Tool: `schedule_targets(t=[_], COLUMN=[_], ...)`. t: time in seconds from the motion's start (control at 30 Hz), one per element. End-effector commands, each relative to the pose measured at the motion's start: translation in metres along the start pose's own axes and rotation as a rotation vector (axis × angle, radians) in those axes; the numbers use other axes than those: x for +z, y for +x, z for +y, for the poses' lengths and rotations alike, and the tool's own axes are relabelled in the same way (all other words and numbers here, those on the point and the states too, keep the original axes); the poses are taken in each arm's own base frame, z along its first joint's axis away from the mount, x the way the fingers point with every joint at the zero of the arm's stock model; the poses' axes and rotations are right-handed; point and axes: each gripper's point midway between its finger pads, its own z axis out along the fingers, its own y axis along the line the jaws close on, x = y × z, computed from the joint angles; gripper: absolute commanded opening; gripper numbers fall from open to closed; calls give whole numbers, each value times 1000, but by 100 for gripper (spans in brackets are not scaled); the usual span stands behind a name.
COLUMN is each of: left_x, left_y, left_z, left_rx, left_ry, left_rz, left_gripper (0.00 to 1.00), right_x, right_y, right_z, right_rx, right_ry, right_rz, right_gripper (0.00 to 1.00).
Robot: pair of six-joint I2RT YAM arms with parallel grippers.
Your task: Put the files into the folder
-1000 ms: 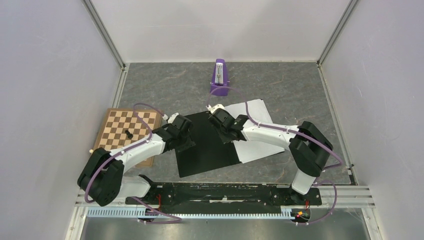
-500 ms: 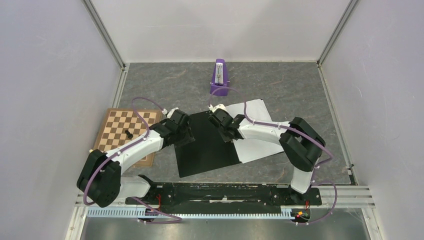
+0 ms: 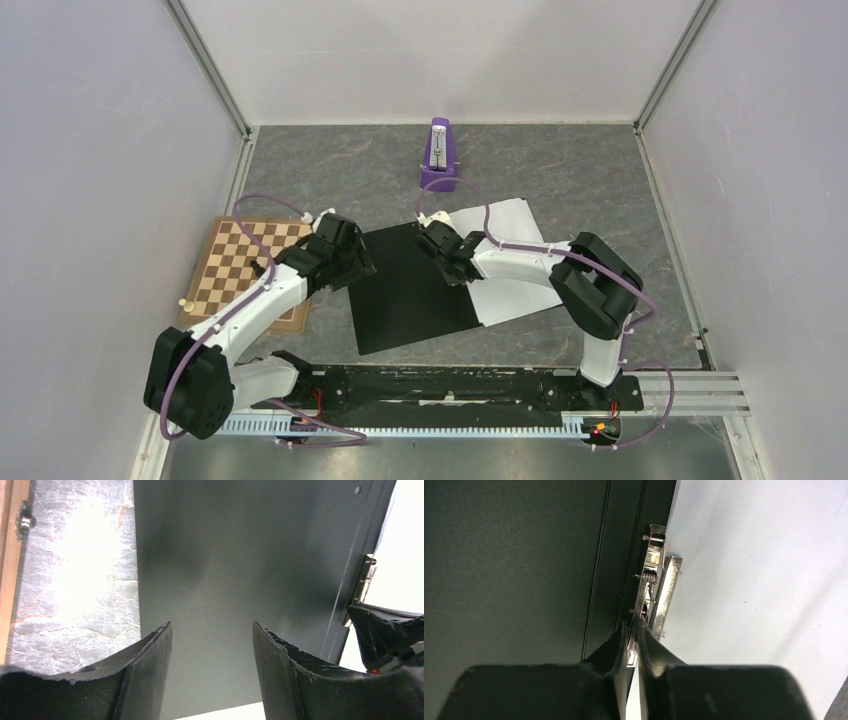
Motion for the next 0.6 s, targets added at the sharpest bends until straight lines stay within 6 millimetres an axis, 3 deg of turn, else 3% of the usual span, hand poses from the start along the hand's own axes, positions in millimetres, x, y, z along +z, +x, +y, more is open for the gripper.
schedule_targets(t=[0.0, 0.07, 0.33, 0.57], left_x=[-10, -9, -17, -16], left_y=[-11, -11, -24, -27], left_z=[-3, -3, 2, 23], left_rx=[14, 5, -8, -68], left_ry=[57, 76, 121, 86], left_rz=[-19, -8, -17, -14], left_gripper=[68, 70, 74, 74], right_x=[16, 13, -15, -36], right_y=[16, 14, -25, -49], right_z=[3, 3, -13, -30], right_rx=[-6, -3, 64, 114], right_ry=[14, 10, -20, -31], right_rz=[32, 29, -51, -103], right_gripper=[4, 0, 0, 0])
